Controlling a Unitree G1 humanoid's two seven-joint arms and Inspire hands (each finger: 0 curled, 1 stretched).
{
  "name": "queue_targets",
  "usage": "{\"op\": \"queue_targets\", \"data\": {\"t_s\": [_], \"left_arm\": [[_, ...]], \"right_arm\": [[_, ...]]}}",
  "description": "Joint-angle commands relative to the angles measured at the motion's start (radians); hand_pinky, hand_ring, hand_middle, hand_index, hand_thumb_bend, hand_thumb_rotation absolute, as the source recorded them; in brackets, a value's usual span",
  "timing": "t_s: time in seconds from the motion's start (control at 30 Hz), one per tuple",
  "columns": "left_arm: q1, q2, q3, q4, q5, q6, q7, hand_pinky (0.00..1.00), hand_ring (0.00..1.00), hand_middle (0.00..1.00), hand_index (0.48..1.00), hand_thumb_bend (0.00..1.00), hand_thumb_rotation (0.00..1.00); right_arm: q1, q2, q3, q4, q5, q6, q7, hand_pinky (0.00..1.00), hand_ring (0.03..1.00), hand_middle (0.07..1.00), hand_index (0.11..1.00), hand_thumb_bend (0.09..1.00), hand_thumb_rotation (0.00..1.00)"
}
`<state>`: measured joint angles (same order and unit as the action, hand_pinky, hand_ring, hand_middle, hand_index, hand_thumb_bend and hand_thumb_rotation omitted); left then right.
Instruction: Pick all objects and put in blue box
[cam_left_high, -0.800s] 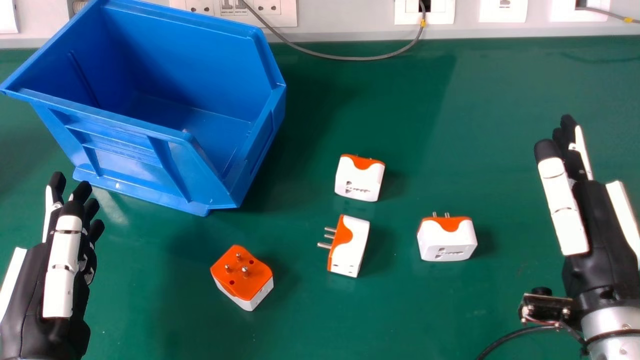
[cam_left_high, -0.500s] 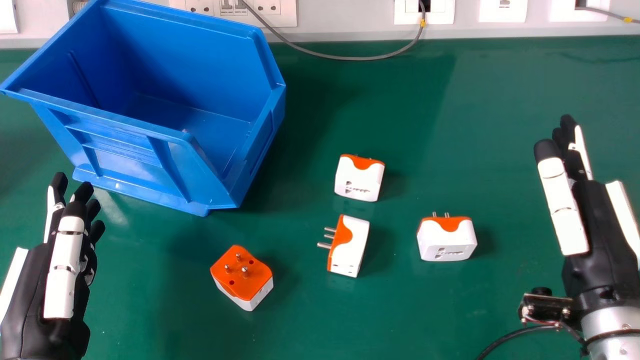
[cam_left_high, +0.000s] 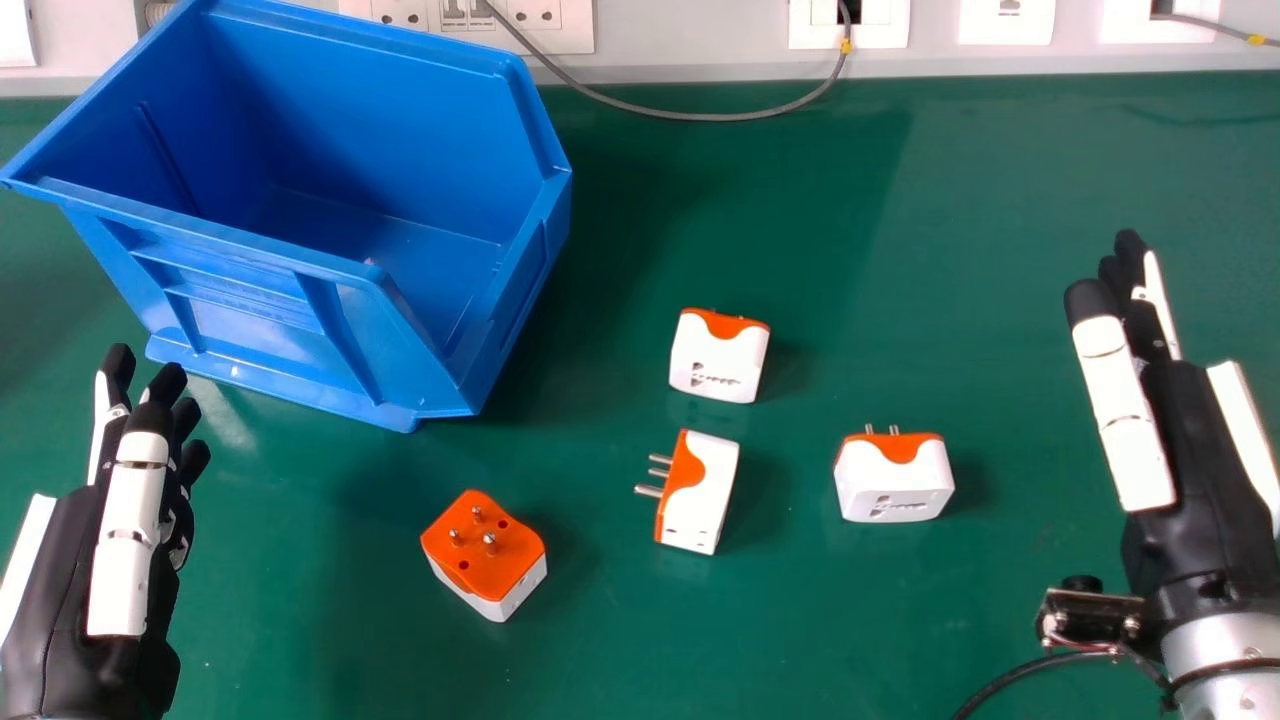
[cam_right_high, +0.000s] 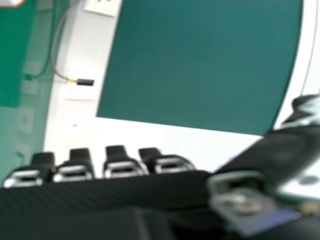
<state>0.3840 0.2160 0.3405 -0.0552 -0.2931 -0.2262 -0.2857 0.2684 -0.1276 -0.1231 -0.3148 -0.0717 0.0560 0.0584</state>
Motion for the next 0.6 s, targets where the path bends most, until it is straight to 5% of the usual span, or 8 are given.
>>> {"op": "queue_targets", "data": {"t_s": [0.0,0.23,0.37,0.57], "left_arm": [[-0.001,0.007,0.007,-0.026,0.000,0.001,-0.001,1.00,1.00,1.00,1.000,0.27,1.00],[-0.005,0.006,0.007,-0.022,0.002,0.006,0.002,1.00,1.00,1.00,1.000,0.27,1.00],[0.003,0.001,0.001,-0.056,0.005,0.022,0.011,1.00,1.00,1.00,1.000,0.27,1.00],[0.002,-0.006,-0.003,-0.053,0.010,0.016,0.012,1.00,1.00,1.00,1.000,0.26,1.00]], "right_arm": [[-0.013,-0.019,-0.001,-0.017,-0.014,-0.011,-0.003,1.00,1.000,1.000,1.000,0.392,0.85],[-0.011,-0.048,0.007,-0.027,-0.056,-0.005,0.002,0.99,1.000,1.000,1.000,0.511,0.64],[-0.009,-0.082,0.020,-0.023,-0.070,-0.028,0.033,0.99,1.000,1.000,1.000,0.530,0.62],[-0.013,-0.162,0.030,-0.009,-0.088,-0.064,0.103,0.99,1.000,1.000,1.000,0.546,0.58]]}}
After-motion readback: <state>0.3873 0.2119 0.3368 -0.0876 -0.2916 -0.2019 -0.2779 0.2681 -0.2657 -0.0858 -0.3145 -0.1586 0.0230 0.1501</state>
